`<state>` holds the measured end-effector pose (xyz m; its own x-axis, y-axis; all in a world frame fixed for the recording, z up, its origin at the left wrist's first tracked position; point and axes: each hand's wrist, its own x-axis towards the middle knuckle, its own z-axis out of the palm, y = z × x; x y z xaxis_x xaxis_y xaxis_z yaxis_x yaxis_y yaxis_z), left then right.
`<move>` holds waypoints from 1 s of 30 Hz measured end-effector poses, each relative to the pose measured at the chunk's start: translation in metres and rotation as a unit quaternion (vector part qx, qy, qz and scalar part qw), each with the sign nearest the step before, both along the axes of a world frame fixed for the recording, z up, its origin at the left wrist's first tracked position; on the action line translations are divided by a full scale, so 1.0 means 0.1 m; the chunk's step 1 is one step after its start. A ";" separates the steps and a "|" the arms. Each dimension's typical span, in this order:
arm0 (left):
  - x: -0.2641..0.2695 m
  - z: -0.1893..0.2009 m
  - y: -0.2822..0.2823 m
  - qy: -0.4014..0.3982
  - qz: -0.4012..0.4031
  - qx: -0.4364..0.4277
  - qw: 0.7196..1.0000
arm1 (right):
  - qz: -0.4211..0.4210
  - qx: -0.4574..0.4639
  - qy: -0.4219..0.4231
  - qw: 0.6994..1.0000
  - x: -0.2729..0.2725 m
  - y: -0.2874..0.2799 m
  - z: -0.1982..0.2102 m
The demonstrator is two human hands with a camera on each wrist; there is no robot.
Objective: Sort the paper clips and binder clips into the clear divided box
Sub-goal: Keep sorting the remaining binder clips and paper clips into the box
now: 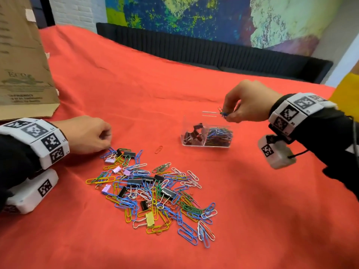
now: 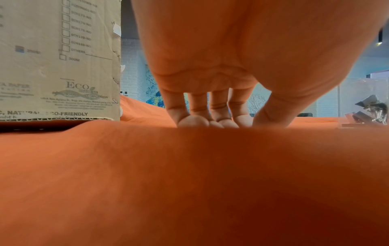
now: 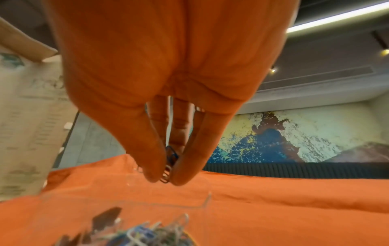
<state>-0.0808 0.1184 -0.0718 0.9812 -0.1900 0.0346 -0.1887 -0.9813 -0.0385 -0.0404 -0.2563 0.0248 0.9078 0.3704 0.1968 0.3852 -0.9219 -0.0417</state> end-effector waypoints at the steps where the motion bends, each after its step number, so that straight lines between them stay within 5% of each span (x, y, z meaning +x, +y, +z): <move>1: 0.00 0.00 0.00 0.001 0.001 0.002 1.000 | -0.006 -0.009 -0.003 1.000 0.03 0.00 -0.03; 13: -0.06 0.04 -0.04 0.013 0.012 0.004 1.000 | 0.052 0.020 -0.064 0.996 -0.18 0.11 -0.13; 20: -0.05 0.03 -0.04 0.018 0.017 -0.012 1.000 | 0.176 -0.072 0.115 0.975 -0.54 0.69 -0.45; 24: -0.07 0.04 -0.05 0.021 0.016 -0.015 1.000 | 0.225 -0.143 0.152 0.952 -0.45 0.92 -0.73; 30: -0.08 0.05 -0.06 0.022 0.015 -0.022 0.999 | 0.281 -0.105 0.176 0.938 -0.58 0.95 -0.79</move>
